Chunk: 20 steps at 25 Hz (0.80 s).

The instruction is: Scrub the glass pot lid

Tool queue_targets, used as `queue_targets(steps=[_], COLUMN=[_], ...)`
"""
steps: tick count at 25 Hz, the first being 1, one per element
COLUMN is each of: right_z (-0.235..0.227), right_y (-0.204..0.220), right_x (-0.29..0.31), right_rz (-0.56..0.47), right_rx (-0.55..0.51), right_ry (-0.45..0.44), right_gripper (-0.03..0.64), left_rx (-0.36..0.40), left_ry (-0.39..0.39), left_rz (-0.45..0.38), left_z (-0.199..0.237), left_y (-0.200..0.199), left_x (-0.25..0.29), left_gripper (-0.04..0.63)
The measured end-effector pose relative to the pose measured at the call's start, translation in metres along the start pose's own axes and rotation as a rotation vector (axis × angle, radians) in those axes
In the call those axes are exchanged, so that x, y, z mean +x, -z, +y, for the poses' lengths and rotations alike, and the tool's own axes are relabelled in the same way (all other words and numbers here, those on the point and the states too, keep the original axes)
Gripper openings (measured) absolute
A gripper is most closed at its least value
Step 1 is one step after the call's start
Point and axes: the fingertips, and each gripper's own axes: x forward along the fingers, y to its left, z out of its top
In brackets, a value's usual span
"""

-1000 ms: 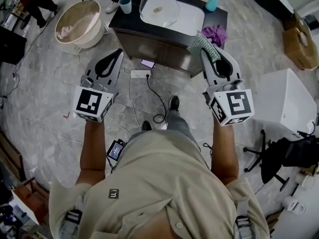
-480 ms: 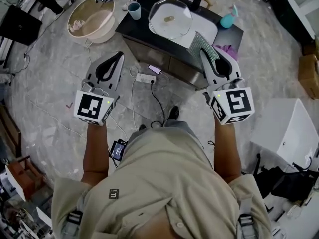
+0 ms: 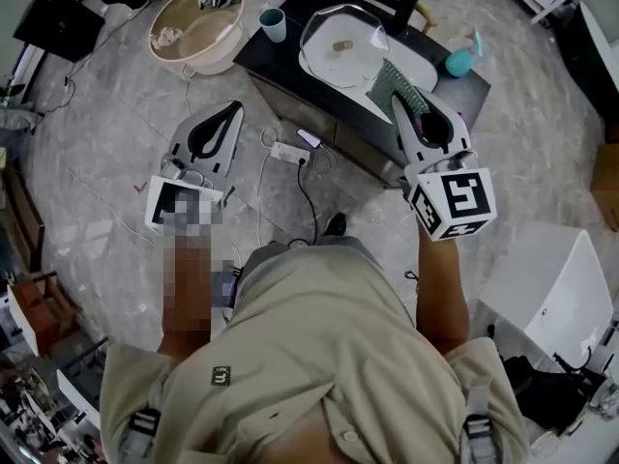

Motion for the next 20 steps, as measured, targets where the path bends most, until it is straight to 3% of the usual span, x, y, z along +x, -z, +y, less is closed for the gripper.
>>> queue_targets(steps=[5, 11, 20], right_z=[-0.019, -0.037, -0.070], right_y=[0.008, 0.018, 0.022], right_x=[0.005, 0.011, 0.028], right_rz=[-0.004, 0.013, 0.064], right_rx=[0.016, 0.042, 0.050], right_ry=[-0.018, 0.008, 0.162], right_gripper=[0.086, 0.086, 0.086], left_rx=[0.011, 0.012, -0.016], left_ry=[-0.012, 0.026, 0.187], left_rz=[0.017, 0.034, -0.007], left_z=[-0.009, -0.008, 0.014], left_y=[-0.001, 0.003, 0.008], left_x=[0.014, 0.038, 0.112], left_gripper=[0.015, 0.015, 0.015])
